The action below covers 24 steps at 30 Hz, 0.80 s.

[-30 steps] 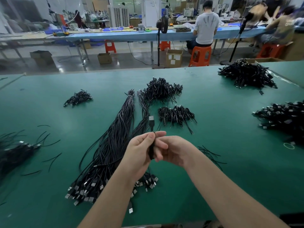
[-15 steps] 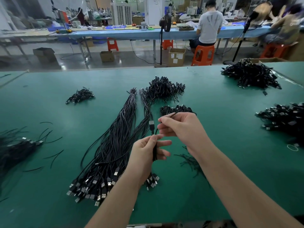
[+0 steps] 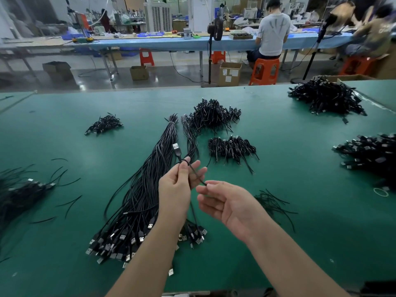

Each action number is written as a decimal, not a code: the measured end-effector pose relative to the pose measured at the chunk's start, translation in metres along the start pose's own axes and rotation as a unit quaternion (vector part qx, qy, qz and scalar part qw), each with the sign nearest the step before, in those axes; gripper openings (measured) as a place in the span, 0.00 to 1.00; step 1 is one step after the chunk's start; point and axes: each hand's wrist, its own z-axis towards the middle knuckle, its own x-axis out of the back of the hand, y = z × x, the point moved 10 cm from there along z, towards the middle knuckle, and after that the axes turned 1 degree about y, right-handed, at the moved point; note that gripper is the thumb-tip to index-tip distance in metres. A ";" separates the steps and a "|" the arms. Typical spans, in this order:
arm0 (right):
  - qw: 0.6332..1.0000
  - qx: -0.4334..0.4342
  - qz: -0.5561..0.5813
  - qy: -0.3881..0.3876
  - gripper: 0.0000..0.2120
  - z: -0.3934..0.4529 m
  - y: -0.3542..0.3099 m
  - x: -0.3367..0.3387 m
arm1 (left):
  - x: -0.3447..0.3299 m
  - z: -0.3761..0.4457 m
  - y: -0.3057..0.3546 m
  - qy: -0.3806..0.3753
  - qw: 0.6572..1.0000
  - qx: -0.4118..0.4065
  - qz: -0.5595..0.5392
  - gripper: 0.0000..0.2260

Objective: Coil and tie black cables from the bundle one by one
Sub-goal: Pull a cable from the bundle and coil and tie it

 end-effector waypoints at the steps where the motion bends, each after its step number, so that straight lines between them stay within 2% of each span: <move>1: 1.000 -0.008 -0.012 -0.004 0.05 0.000 0.005 0.000 | -0.001 0.000 -0.001 0.005 1.000 0.013 -0.025 0.10; 6: 0.999 -0.041 -0.032 0.006 0.06 0.002 0.025 0.006 | -0.011 -0.001 -0.007 -0.010 0.990 0.085 -0.111 0.12; 15: 0.994 -0.083 -0.072 -0.030 0.03 0.006 0.032 0.008 | -0.013 -0.001 -0.004 -0.052 0.994 0.083 -0.054 0.10; 19: 0.988 -0.073 -0.126 -0.043 0.03 0.010 0.026 0.011 | -0.018 -0.003 -0.001 -0.087 0.993 0.069 -0.041 0.11; 24: 0.977 0.002 -0.189 -0.100 0.16 0.015 0.007 -0.002 | -0.021 -0.010 0.000 -0.089 0.994 0.069 -0.010 0.11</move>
